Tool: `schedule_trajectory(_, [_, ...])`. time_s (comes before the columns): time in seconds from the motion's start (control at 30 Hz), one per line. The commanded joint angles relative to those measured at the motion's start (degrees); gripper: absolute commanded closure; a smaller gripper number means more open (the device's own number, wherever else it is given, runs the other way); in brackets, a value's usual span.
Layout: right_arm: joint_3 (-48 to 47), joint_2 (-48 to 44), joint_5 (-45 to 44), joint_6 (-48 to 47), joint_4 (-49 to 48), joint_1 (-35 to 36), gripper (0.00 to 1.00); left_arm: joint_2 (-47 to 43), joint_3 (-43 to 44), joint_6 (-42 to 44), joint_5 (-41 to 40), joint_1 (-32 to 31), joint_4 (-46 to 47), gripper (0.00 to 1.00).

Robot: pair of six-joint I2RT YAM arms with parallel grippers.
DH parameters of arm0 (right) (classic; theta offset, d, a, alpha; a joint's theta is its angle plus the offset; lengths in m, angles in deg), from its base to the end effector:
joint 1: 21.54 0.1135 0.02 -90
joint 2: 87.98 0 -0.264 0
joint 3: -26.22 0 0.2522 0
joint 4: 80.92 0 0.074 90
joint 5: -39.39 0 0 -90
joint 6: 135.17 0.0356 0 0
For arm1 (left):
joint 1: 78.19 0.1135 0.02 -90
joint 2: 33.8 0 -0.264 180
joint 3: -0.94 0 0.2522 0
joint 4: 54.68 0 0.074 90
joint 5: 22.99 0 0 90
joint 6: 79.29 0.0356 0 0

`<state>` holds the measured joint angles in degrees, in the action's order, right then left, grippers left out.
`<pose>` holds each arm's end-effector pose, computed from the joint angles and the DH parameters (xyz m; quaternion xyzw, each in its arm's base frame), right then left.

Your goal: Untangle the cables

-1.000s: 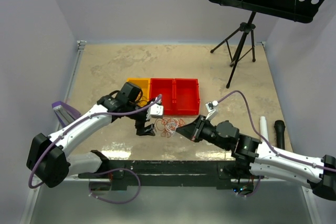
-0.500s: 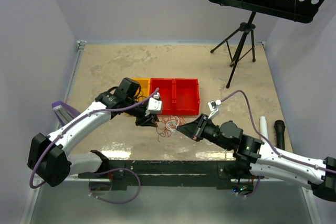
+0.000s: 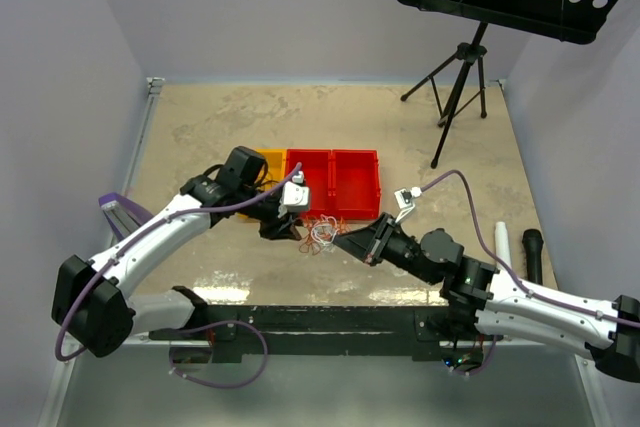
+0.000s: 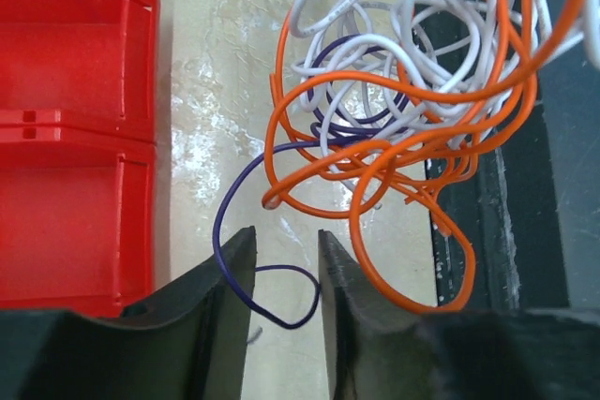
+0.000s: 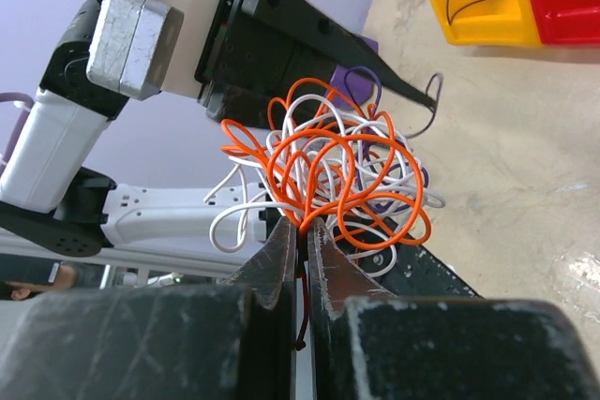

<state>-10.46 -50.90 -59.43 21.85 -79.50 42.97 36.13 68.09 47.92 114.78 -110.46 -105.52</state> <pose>0.0784 0.1517 0.2674 0.0692 0.7148 0.6099 0.3351 0.1883 -0.1501 0.2704 0.5989 0.6418 -0.3720 0.3017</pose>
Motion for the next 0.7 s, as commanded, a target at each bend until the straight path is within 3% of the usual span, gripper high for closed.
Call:
schedule_trajectory(0.0, [-1.3, -1.3, 1.0, 1.3, -3.1, 0.2, 1.0, -2.3, 1.2, -0.2, -0.3, 0.2, 1.9, 0.77])
schedule_trajectory(0.07, [-1.0, -2.3, 0.7, 1.3, -1.6, 0.3, 1.0, -2.5, 1.4, 1.2, -2.5, 0.3, 1.0, 1.0])
schedule_trajectory(0.27, [-1.0, -3.5, -3.0, 2.2, 11.0, 0.2, 0.95, -6.1, 4.0, 0.7, -15.8, 1.6, 1.8, 1.0])
schedule_trajectory(0.67, [0.5, 16.0, -6.3, 2.6, 19.1, 0.3, 1.0, -11.7, 19.1, -4.8, -30.3, 3.4, -2.7, 1.0])
